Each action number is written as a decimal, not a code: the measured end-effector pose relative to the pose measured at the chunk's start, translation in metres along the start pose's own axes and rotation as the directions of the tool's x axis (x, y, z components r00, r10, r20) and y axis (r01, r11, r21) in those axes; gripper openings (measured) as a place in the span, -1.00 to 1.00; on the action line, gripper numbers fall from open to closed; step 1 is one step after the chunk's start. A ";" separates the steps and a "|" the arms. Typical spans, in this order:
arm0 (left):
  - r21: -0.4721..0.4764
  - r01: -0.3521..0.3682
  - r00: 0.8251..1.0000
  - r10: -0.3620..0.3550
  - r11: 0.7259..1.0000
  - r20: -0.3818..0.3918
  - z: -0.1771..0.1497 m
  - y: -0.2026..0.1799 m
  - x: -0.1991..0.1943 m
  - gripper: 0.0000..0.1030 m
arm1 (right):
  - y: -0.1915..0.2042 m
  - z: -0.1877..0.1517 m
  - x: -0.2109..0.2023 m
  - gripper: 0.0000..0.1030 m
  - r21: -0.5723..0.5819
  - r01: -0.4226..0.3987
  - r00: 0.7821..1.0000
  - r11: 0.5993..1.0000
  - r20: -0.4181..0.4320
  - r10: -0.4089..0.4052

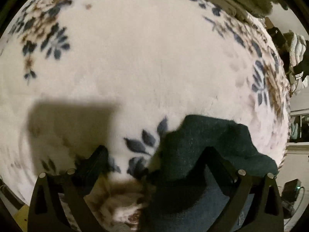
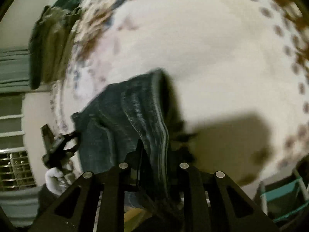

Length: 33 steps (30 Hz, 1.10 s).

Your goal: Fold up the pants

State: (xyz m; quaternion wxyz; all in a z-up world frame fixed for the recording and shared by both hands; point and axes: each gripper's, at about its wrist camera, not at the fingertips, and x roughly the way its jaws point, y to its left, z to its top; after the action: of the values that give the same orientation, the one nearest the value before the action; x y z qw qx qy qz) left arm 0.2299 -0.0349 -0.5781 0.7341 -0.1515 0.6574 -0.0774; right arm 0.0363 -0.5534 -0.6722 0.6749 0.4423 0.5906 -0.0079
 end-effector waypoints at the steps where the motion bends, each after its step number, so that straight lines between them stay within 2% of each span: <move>1: 0.000 0.013 1.000 -0.013 1.000 0.017 -0.001 0.000 -0.008 1.00 | -0.004 -0.001 0.000 -0.39 0.008 -0.005 1.000 1.000 -0.005 0.005; 2: 0.008 0.021 0.999 -0.022 1.000 0.037 -0.003 0.000 -0.017 0.99 | -0.007 -0.002 0.000 -0.12 0.014 0.000 1.000 1.000 -0.016 0.000; 4: 0.027 0.018 0.998 -0.019 0.999 0.063 -0.013 0.000 -0.033 0.99 | -0.011 -0.004 -0.005 0.09 0.044 -0.027 0.999 0.999 -0.020 0.028; 6: 0.032 0.032 0.997 -0.035 0.999 0.070 -0.026 0.001 -0.043 0.99 | -0.012 -0.010 -0.019 0.22 0.072 -0.079 0.997 0.994 0.017 0.078; 8: 0.028 0.050 0.996 -0.051 0.998 0.066 -0.043 0.004 -0.047 0.99 | -0.010 -0.023 -0.035 0.54 0.070 -0.128 0.990 0.989 0.070 0.123; 10: 0.024 0.076 0.996 -0.077 0.997 0.050 -0.061 0.005 -0.043 0.99 | -0.009 -0.038 -0.041 0.61 0.067 -0.164 0.983 0.984 0.091 0.157; 13: 0.024 0.103 0.994 -0.104 0.994 0.015 -0.076 -0.003 -0.026 0.99 | -0.006 -0.061 -0.031 0.70 0.078 -0.186 0.981 0.980 0.069 0.180; 16: 0.001 0.165 0.986 -0.165 0.986 0.000 -0.090 -0.003 -0.015 0.99 | 0.001 -0.073 -0.002 0.70 0.097 -0.232 0.973 0.968 0.031 0.230; 19: 0.024 0.160 0.987 -0.161 0.987 0.010 -0.094 -0.011 -0.007 0.99 | 0.000 -0.074 0.032 0.73 0.129 -0.221 0.975 0.967 0.023 0.220; 20: 0.034 0.158 0.987 -0.158 0.987 0.019 -0.094 -0.014 -0.006 0.99 | -0.001 -0.075 0.039 0.82 0.138 -0.222 0.975 0.965 0.042 0.218; 21: 0.044 0.157 0.987 -0.158 0.987 0.025 -0.094 -0.016 -0.006 0.99 | 0.001 -0.076 0.040 0.86 0.138 -0.253 0.966 0.957 0.079 0.244; 24: 0.047 0.173 0.984 -0.175 0.984 0.031 -0.088 -0.021 -0.004 0.99 | 0.007 -0.075 0.045 0.84 0.165 -0.337 0.940 0.927 0.109 0.323; 30: 0.041 0.182 0.982 -0.184 0.982 0.050 -0.090 -0.015 -0.005 0.99 | 0.022 -0.069 0.059 0.84 0.140 -0.305 0.951 0.942 0.105 0.292; 31: 0.040 0.183 0.981 -0.185 0.982 0.054 -0.090 -0.015 -0.005 0.99 | 0.026 -0.068 0.061 0.75 0.134 -0.291 0.955 0.947 0.105 0.278; 32: 0.040 0.180 0.981 -0.182 0.983 0.059 -0.090 -0.015 -0.005 0.98 | 0.029 -0.069 0.061 0.53 0.128 -0.264 0.962 0.956 0.106 0.252; 33: 0.042 0.181 0.981 -0.184 0.983 0.068 -0.091 -0.016 -0.006 0.80 | 0.033 -0.069 0.061 0.46 0.121 -0.231 0.970 0.965 0.105 0.219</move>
State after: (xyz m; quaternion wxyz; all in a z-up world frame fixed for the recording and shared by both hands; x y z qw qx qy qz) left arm 0.1406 -0.0590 -0.5753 0.7495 -0.2009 0.6126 -0.1505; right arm 0.0174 -0.4600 -0.6959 0.6667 0.5496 0.5033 0.0097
